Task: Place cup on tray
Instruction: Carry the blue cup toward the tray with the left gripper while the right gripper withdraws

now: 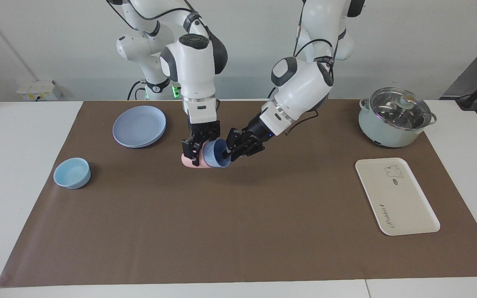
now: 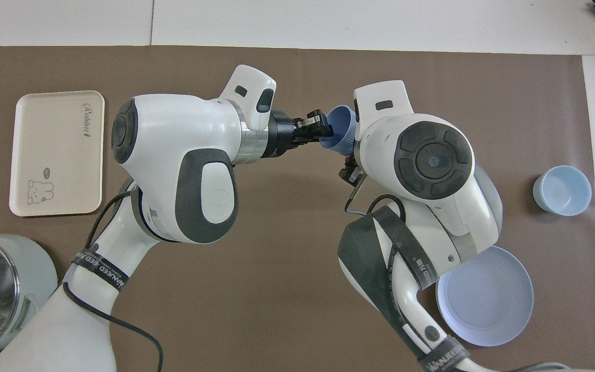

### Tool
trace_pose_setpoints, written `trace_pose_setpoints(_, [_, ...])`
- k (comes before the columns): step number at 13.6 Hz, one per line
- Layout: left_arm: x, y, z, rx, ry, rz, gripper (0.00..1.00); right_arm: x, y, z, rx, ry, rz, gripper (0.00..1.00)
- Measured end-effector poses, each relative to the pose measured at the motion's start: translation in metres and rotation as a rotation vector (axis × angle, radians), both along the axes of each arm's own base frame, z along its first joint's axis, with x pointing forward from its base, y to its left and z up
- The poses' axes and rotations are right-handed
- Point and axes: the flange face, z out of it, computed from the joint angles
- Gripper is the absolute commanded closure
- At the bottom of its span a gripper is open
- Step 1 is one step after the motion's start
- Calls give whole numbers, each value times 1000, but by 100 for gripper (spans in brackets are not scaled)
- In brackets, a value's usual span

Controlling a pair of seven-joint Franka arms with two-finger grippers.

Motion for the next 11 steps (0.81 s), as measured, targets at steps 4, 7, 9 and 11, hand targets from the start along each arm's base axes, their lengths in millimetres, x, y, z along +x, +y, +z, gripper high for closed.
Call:
trace_pose_setpoints(4, [0,-1,-2,2,2,-3,100,0,-2,-2,-6,7,-5,100])
trace_pose_setpoints(7, [1,0,-1,4,6,-8,100,0,-1,-2,-4,9,-12,100])
trace_pose_setpoints(9, [3,1,6,20,8,-36,100,-1,1,-1,-2,7,-12,100])
trace_pose_setpoints(11, [10,8,15,28,30,-69,100,-3,6,3,4,0,-9,100])
